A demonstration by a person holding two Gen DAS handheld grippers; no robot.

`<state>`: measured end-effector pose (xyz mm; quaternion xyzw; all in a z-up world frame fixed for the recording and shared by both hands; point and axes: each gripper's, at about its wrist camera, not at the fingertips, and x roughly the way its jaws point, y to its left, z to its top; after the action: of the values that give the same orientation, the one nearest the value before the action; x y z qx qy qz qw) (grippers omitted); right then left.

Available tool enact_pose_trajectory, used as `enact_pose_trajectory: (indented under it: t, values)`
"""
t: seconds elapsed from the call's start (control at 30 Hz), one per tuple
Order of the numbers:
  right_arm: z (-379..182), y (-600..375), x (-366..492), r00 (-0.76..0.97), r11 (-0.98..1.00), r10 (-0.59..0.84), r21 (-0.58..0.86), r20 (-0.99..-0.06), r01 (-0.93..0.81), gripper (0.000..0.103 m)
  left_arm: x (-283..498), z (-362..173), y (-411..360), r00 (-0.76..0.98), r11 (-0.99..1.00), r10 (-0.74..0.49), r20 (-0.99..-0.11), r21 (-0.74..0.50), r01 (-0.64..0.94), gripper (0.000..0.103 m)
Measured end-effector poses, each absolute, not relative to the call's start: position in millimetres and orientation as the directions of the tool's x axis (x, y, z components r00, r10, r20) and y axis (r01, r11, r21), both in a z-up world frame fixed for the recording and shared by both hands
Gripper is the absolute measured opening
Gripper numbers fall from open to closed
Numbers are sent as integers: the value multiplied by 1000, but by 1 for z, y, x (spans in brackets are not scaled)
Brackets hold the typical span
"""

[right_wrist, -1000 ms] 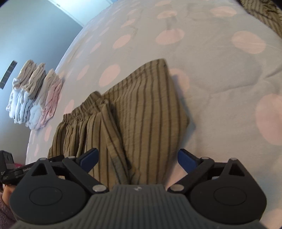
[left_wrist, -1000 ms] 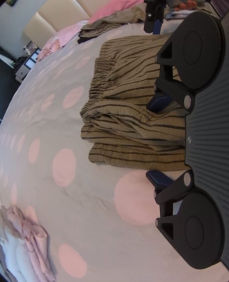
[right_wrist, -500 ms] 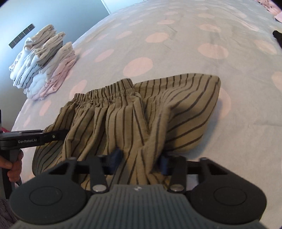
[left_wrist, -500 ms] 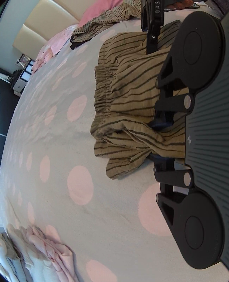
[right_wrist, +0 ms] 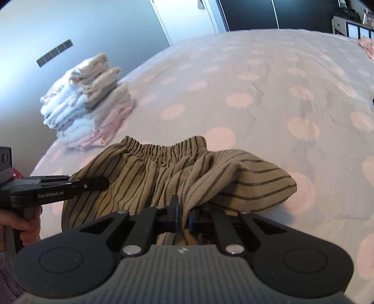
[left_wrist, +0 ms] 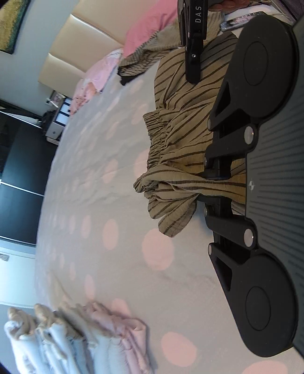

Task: Fold clothes
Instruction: 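Lift the folded shorts with both tools and carry them toward the clothes stack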

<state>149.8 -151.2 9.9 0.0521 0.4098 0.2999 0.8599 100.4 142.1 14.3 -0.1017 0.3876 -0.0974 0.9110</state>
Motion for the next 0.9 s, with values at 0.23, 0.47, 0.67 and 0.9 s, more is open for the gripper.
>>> enact_pose_trajectory:
  t: [0.23,0.47,0.67,0.9]
  values:
    - [43,-140,136,503,784,605,352,-617,-511,9,85,55,160,727,963,-241,-642,-251,98,7]
    - [71,-106,126,480,730,672,400,-563,-553,9,75,85,188,725,980,-193,-661,-165,110,7]
    - [75,-47,123,436,678,725,441,-533,-588,9,66,107,241,727,995,-98,-679,-76,64,7]
    - [75,38,111,383,625,772,498,-508,-601,9,57,127,318,687,1000,-11,-727,-11,4,7]
